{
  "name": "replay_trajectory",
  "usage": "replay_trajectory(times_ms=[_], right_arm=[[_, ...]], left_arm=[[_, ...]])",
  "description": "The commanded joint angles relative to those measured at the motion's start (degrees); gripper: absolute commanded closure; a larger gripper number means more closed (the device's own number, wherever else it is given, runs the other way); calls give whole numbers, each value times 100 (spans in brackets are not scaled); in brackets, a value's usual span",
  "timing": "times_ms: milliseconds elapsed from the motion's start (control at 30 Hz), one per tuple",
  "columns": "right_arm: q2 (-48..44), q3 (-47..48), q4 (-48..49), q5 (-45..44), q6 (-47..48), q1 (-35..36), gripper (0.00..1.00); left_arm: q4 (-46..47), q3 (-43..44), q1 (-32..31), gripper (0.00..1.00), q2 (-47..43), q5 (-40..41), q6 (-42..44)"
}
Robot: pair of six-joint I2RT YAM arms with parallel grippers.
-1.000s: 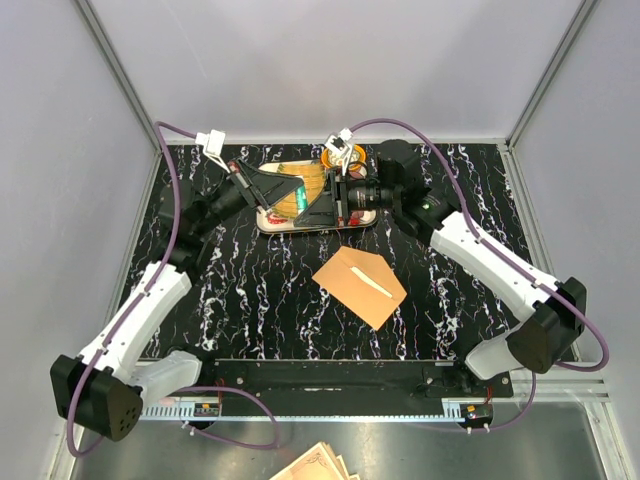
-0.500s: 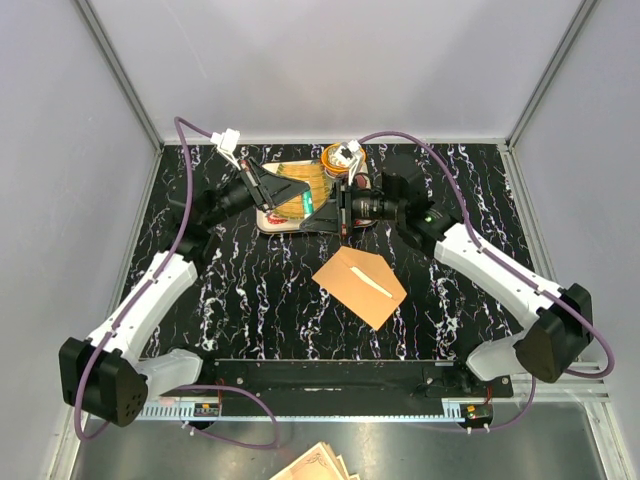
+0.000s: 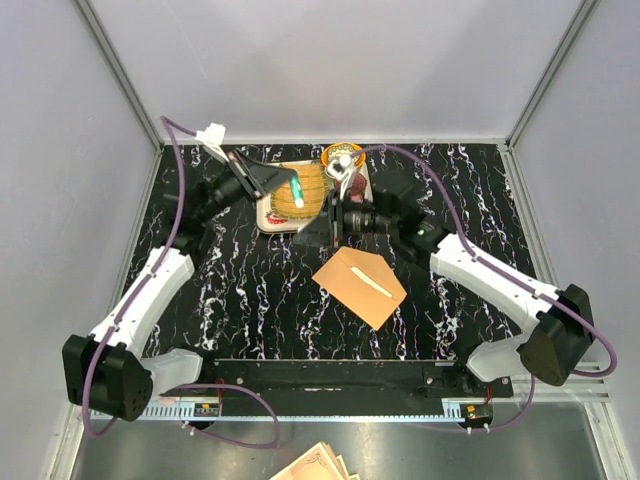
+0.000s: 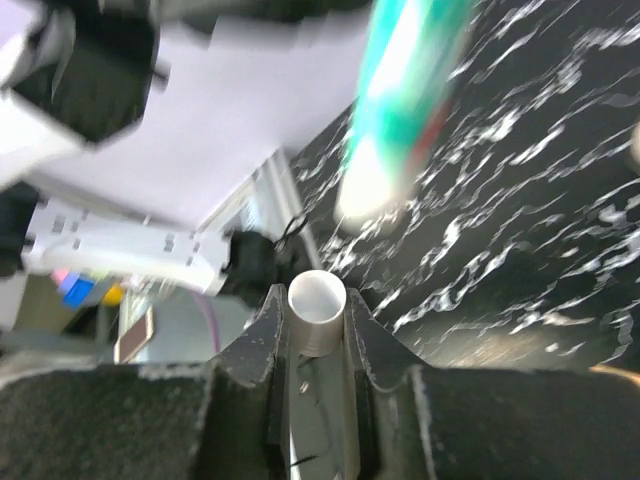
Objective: Place the letter into the envelope and seal it
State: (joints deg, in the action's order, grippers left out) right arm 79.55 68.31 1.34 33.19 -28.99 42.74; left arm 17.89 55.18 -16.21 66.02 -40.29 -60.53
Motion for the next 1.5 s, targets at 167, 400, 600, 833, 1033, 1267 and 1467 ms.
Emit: replay_trajectory(times_ms=[167,400,600,833,1033,1267,1467], right_arm=[[-106,-372,-547,935,-133,551,100],[-352,243,-3110,971,1909,-730,100],[-238,367,-5574,-530,4872,-2267,100],[1061,742,-5689,-1605,5414,-2788,100],[2344,1411,-5145,-1921,5062,-2912,91],[3584,2326,-4951,-1754,4570,-2903,90],[4121,2502,-4705,-1816,4473,-2894,87]], left_arm=[[821,538,557,100,122,1410,-134],[427,327,671,100,-97,1191,506],[-601,336,671,100,-186,857,1587],[-910,345,663,100,-247,751,1870],[-954,283,680,100,-379,830,1940],[-910,230,724,100,-379,821,1922],[-919,222,777,100,-335,777,1931]])
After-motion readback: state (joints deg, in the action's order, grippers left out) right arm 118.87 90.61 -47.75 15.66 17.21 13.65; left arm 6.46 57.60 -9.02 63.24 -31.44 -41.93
